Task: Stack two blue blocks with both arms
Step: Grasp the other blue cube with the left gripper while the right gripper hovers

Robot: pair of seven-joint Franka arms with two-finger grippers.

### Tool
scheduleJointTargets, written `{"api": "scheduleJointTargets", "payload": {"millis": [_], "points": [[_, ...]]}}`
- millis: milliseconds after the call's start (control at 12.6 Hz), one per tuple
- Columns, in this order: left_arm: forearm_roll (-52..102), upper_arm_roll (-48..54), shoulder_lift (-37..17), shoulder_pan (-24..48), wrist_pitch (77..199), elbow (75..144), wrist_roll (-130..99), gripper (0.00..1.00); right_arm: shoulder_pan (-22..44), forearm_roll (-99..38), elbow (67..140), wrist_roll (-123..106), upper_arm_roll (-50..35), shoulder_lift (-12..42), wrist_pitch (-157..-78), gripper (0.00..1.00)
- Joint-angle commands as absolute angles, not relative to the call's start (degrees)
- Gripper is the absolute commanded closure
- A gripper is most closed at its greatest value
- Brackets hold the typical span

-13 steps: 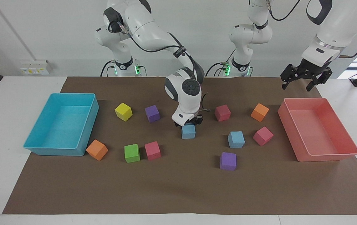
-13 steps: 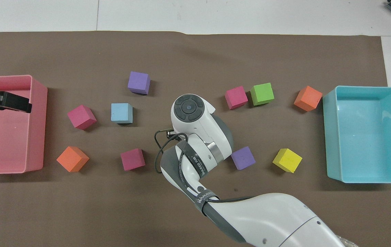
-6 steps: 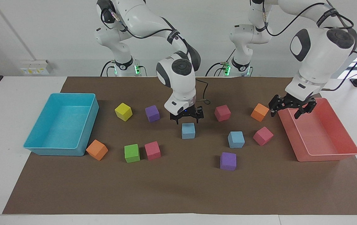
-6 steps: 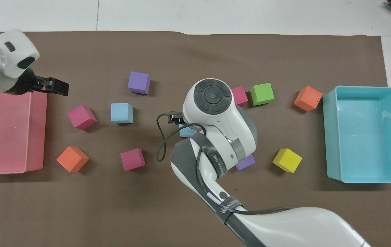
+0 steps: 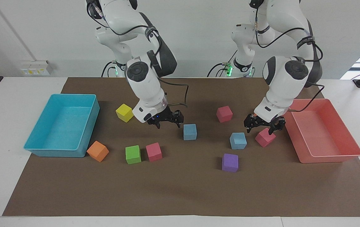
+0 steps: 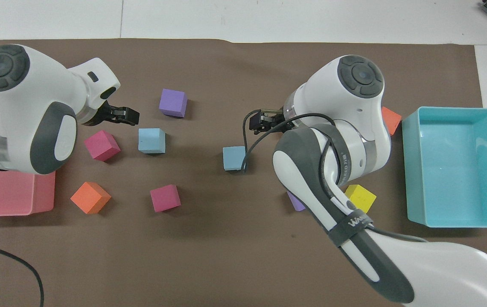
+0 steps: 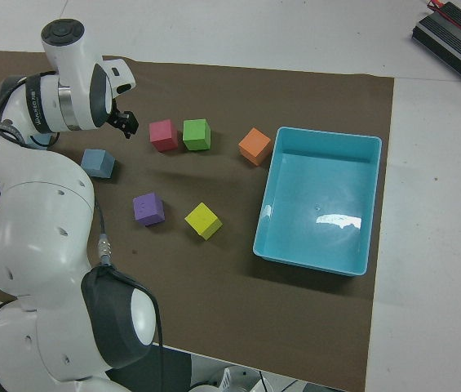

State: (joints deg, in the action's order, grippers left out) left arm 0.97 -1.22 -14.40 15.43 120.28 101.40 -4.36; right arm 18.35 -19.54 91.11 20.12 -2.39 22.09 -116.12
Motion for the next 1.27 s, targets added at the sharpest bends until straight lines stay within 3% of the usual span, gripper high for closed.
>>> {"api": "scheduleJointTargets", "payload": {"millis": [0, 395, 870, 949, 1186], "points": [[0.70, -1.93, -13.88, 17.14, 125.66, 106.24, -5.71, 0.00, 15.39, -27.13, 95.97, 16.79, -2.99, 19.43, -117.16, 0.00], [0.70, -1.93, -13.71, 19.07, 131.48, 112.05, -6.42, 0.00, 12.49, -41.36, 103.43, 4.00, -2.99, 18.28, -120.85, 0.00], [0.79, -2.02, -17.22, 19.60, 137.36, 113.47, -6.68, 0.00, 10.81, -58.24, 107.57, -10.18, -2.99, 20.47, -121.55, 0.00], [0.79, -2.02, -17.66, 19.60, 138.33, 113.47, -6.94, 0.00, 11.25, -59.14, 108.45, -10.46, -2.99, 20.39, -123.21, 0.06], [0.79, -2.11, -19.16, 20.38, 138.78, 113.64, -8.00, 0.00, 11.51, -63.27, 110.82, -10.63, -3.08, 20.83, -123.83, 0.83]]}}
